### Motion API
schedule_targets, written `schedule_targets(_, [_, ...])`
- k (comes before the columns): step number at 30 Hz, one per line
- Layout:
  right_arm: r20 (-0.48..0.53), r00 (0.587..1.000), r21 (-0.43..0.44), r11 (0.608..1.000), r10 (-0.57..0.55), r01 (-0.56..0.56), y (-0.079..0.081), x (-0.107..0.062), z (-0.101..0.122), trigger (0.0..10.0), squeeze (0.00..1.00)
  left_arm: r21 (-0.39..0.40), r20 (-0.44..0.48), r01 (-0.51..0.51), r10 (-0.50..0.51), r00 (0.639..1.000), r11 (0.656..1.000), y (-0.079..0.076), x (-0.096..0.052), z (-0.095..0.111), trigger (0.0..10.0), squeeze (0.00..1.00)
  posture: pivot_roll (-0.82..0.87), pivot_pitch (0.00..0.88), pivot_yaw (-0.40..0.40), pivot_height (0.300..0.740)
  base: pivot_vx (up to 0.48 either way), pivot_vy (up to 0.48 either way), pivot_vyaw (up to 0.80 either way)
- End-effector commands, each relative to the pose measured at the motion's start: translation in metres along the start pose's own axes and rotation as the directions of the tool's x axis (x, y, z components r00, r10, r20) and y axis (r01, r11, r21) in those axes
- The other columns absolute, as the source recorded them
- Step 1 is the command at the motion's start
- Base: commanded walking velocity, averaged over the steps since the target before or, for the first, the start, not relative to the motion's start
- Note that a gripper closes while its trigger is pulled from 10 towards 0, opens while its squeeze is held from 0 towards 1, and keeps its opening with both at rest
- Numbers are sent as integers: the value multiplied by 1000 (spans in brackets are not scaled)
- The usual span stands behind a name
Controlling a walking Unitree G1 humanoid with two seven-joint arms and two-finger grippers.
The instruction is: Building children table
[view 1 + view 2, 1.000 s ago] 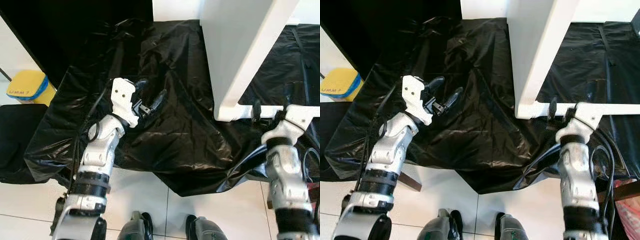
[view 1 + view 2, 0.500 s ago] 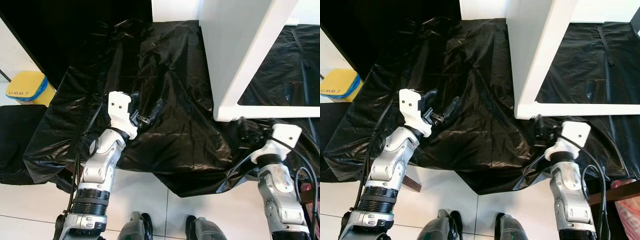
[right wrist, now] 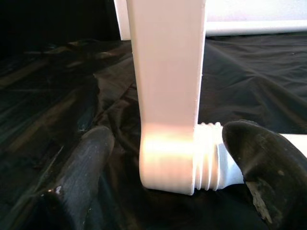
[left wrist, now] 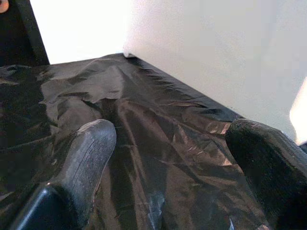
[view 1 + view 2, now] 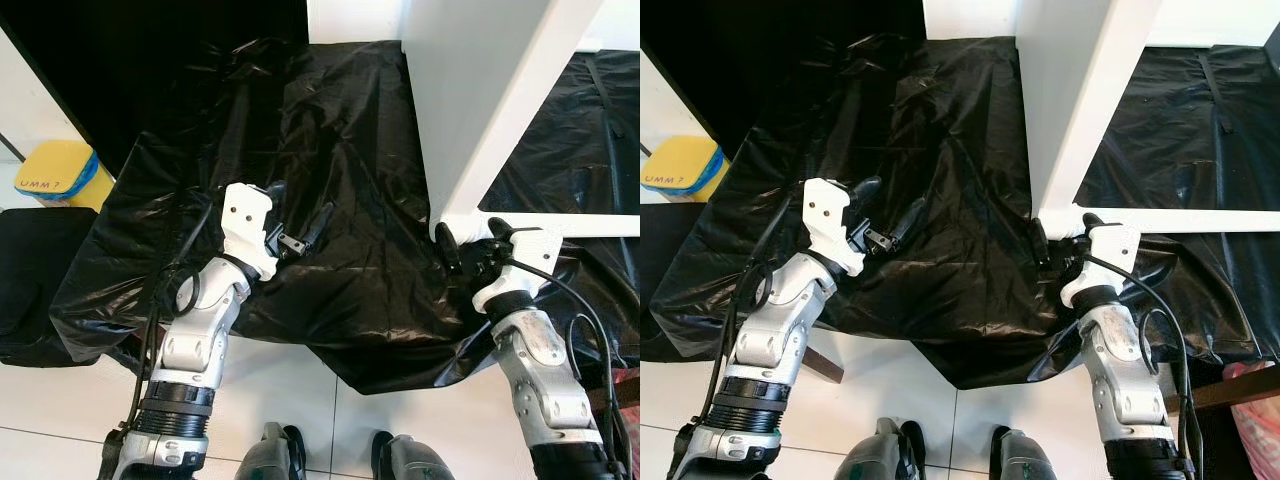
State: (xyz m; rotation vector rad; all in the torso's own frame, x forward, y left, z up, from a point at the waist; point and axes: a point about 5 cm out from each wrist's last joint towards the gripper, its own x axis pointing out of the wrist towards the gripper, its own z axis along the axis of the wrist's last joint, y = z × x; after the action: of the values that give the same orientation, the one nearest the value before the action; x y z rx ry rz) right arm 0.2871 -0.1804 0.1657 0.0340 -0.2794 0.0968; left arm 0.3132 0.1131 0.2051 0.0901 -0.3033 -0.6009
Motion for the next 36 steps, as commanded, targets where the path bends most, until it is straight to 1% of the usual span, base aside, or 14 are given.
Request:
schedule_targets(1, [-14, 1000, -4, 1000, -28, 28, 1, 6, -4, 10000, 0, 8, -15, 24, -23, 1000, 1000, -5, -3, -1, 10000, 0, -17, 165, -6, 740, 0, 0, 0])
schedule_targets(4, [-10, 999, -1, 999, -35, 35, 3, 12, -3, 10000, 0, 9, -17, 30, -30, 999, 1000, -5, -5, -1, 10000, 0, -10, 164, -10, 740, 0, 0, 0])
schedule_targets(7, [-12, 997, -5, 997, -76, 76, 7, 30, -5, 10000, 0, -14, -41, 111, -111, 993, 994, -16, -12, -3, 10000, 0, 3, 162, -14, 740, 0, 0, 0])
schedule_targets(8, [-12, 997, -5, 997, -76, 76, 7, 30, -5, 10000, 0, -14, -41, 111, -111, 993, 994, -16, -12, -3, 10000, 0, 3, 162, -14, 740, 0, 0, 0])
schedule_targets(9, [-12, 997, -1, 997, -80, 80, 8, 36, -6, 10000, 0, -28, -49, 129, -130, 990, 991, -19, -13, -4, 10000, 0, 8, 161, -16, 740, 0, 0, 0])
schedule_targets(11, [-12, 997, -1, 997, -80, 80, 8, 36, -6, 10000, 0, -28, -49, 129, -130, 990, 991, -19, -13, -4, 10000, 0, 8, 161, -16, 740, 0, 0, 0])
schedule_targets(14, [-9, 997, 5, 997, -80, 80, 13, 52, -6, 10000, 0, -22, -63, 164, -165, 984, 986, -27, -15, -5, 10000, 0, 29, 158, -18, 740, 0, 0, 0])
schedule_targets(16, [-12, 996, 4, 996, -94, 94, 15, 62, -6, 10000, 0, -14, -67, 159, -160, 985, 987, -27, -15, -5, 10000, 0, 47, 156, -20, 740, 0, 0, 0])
schedule_targets(20, [-16, 994, 2, 994, -112, 112, 16, 68, -7, 10000, 0, -12, -72, 143, -144, 987, 990, -24, -16, -5, 10000, 0, 47, 156, -20, 740, 0, 0, 0])
schedule_targets(23, [-20, 993, -22, 993, -118, 117, 20, 77, -10, 10000, 0, -7, -76, 126, -126, 989, 992, -22, -19, -3, 10000, 0, 67, 151, -21, 740, 0, 0, 0])
schedule_targets(25, [-20, 993, -22, 993, -118, 117, 20, 77, -10, 10000, 0, -7, -76, 126, -126, 989, 992, -22, -19, -3, 10000, 0, 67, 151, -21, 740, 0, 0, 0])
schedule_targets(28, [-20, 992, -30, 992, -124, 124, 20, 83, -11, 10000, 0, -3, -77, 119, -119, 990, 993, -22, -20, -2, 10000, 0, 73, 148, -21, 740, 0, 0, 0])
schedule_targets(30, [-14, 990, -34, 990, -141, 140, 19, 88, -10, 10000, 0, 1, -76, 114, -114, 991, 993, -22, -20, -1, 10000, 0, 75, 146, -21, 740, 0, 0, 0])
schedule_targets(36, [-3, 983, -45, 982, -182, 182, 15, 94, -8, 10000, 0, 6, -71, 112, -111, 991, 994, -21, -21, 2, 10000, 0, 85, 149, -23, 740, 0, 0, 0])
